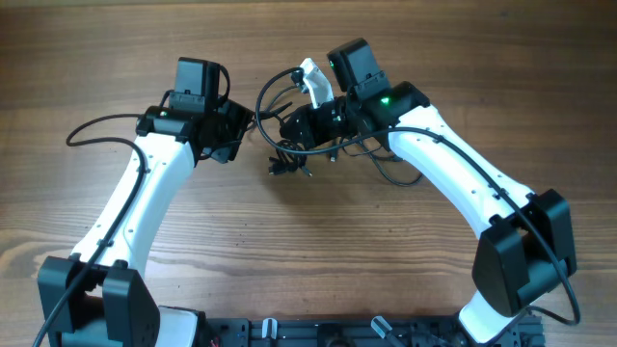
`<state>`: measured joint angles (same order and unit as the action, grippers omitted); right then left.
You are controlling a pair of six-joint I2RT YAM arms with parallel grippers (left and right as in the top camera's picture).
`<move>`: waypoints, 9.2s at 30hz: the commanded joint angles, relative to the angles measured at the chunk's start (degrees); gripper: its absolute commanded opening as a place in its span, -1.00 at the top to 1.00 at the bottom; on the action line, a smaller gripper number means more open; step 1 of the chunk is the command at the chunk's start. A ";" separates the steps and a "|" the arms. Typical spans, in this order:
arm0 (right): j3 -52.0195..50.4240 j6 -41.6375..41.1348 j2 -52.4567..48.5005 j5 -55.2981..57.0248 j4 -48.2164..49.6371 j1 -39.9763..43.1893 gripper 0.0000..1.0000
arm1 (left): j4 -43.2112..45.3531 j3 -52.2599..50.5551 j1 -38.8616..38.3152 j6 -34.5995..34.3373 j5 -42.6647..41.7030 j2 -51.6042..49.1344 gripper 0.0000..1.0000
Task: Untangle cables
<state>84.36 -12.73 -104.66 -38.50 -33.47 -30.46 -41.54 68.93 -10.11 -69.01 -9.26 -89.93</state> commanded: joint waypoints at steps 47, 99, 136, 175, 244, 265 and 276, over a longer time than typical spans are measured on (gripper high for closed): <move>-0.07 -48.83 2.01 -46.56 36.04 15.63 0.91 | 34.62 -6.80 -8.44 19.06 -3.96 9.25 0.17; -0.07 -56.37 1.97 -50.14 42.03 12.81 0.91 | 40.46 -6.80 -10.29 9.62 13.62 9.25 0.24; -0.07 -11.87 1.97 -2.95 -1.27 22.47 0.91 | 22.60 -6.78 -9.60 26.71 -2.73 17.49 0.92; 2.60 17.53 3.67 -20.04 -4.96 24.35 0.54 | 23.26 -6.80 0.94 34.34 -29.64 18.88 0.92; 1.51 31.56 7.10 14.01 2.21 -3.13 0.46 | 23.98 -6.80 9.27 17.51 -57.37 10.88 0.76; 1.51 22.91 7.10 13.92 2.14 -2.99 0.74 | 23.43 -6.80 3.45 28.33 -47.54 10.88 0.67; 1.51 21.51 7.10 12.59 2.16 -2.95 0.75 | 11.26 -6.80 1.60 29.57 -23.28 10.84 0.90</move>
<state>84.73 10.26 -98.76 -22.83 -32.75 -33.08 -29.21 62.59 -8.36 -40.73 -42.76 -78.37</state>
